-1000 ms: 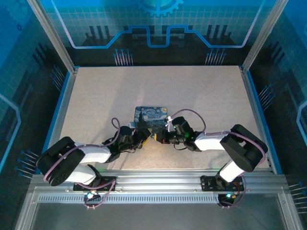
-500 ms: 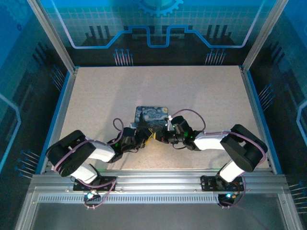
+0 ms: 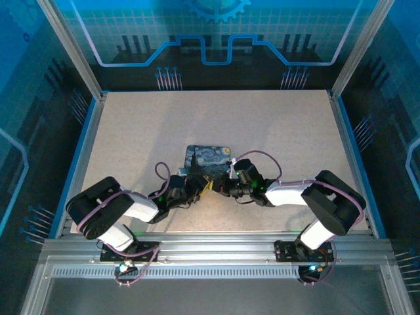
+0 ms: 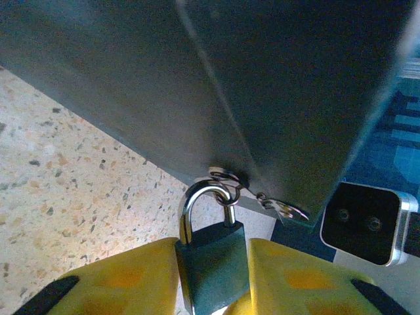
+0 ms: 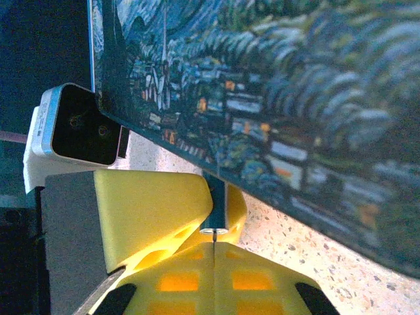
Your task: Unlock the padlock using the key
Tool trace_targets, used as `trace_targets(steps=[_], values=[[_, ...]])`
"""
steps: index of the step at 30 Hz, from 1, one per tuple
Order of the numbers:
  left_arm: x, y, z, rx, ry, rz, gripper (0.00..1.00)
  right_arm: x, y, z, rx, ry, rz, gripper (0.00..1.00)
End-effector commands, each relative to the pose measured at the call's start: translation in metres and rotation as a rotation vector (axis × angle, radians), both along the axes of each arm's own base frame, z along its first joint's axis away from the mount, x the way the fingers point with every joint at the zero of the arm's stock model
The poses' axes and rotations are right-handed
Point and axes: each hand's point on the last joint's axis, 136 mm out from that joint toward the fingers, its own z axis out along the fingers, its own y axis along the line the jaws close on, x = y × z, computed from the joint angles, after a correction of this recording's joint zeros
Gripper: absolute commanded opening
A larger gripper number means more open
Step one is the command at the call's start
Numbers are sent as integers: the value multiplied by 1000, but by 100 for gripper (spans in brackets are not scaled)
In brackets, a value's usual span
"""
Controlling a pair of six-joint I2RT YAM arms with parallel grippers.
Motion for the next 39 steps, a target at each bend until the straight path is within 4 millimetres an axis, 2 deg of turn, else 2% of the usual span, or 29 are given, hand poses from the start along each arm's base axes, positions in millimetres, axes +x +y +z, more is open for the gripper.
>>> trace_targets(steps=[1, 9, 14, 24, 30, 39], values=[[-1, 0, -1, -8, -7, 12, 30, -1, 10, 11, 64, 6, -7, 6], [-2, 3, -1, 1, -5, 22, 20, -2, 7, 9, 53, 15, -19, 12], [-2, 3, 1, 9, -6, 21, 13, -3, 5, 9, 43, 3, -15, 24], [-3, 3, 4, 15, -9, 16, 11, -7, -11, 12, -46, -63, -3, 37], [-2, 1, 6, 19, -8, 8, 11, -9, -23, 24, -153, -174, 64, 48], [-4, 1, 11, 35, 13, 3, 10, -6, -44, 61, -335, -409, 191, 65]])
